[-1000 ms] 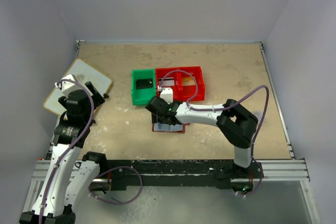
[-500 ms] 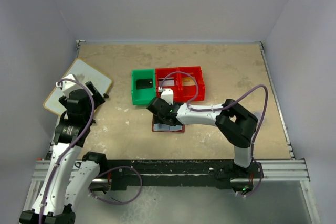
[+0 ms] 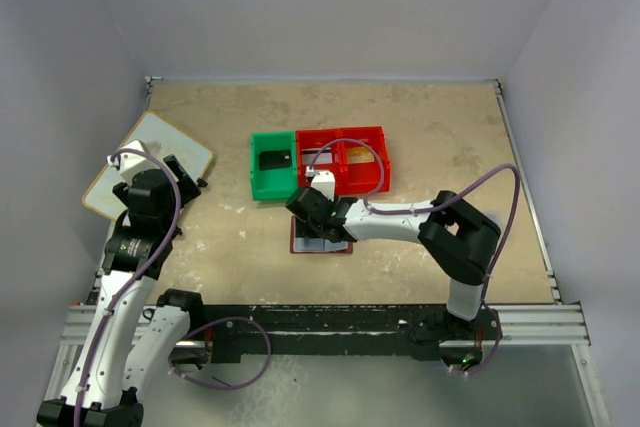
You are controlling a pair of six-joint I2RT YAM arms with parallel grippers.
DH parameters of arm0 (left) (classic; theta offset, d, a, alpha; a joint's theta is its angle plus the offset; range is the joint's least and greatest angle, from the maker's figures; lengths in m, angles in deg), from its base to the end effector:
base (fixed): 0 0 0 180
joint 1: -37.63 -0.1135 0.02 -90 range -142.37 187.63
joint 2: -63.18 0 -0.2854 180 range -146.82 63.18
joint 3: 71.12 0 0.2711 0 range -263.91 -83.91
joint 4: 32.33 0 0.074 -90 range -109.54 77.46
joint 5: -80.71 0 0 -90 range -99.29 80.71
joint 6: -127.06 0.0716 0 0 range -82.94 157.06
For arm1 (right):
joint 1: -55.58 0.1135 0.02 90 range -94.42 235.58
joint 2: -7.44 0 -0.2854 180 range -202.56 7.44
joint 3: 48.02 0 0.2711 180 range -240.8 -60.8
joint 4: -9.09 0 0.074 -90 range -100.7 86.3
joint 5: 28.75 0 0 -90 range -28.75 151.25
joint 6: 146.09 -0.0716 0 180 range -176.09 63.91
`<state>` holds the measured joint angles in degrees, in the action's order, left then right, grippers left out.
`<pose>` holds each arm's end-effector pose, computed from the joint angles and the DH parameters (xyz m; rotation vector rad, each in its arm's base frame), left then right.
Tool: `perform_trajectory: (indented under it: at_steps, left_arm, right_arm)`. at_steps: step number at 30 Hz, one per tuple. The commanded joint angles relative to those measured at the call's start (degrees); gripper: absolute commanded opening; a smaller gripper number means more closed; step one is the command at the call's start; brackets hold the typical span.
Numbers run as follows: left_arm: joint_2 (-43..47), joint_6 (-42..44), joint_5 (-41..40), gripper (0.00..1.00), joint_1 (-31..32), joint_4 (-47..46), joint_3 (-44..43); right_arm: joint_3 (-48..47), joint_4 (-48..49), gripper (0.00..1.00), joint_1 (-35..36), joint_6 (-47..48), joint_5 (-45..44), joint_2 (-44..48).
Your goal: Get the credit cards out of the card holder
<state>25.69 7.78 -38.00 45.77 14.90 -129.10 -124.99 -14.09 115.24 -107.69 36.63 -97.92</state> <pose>0.1728 0.0100 0.3205 -0.6610 1.8638 0.0875 0.2382 0.3479 0.1508 0.0134 2.3993 0.3935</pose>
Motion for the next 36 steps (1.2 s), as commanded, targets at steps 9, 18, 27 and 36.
perform_trajectory:
  at_steps: [9,18,27,36]
  left_arm:
    - [0.75,0.93,0.94,0.78,-0.32,-1.53,-0.6]
    - [-0.36,1.19,2.11,0.78,-0.32,-1.59,-0.78]
    - [-0.14,1.11,1.89,0.78,-0.28,-1.55,-0.66]
    - [-0.3,1.17,2.01,0.78,-0.31,-1.58,-0.72]
  right_arm:
    - [0.57,-0.49,0.64,0.01,-0.61,0.95,3.23]
    - [2.83,1.61,0.6,0.03,-0.58,2.01,4.4]
    - [3.33,2.64,0.63,0.01,-0.2,2.28,4.89]
    - [3.18,2.66,0.68,-0.06,-0.4,2.7,4.39]
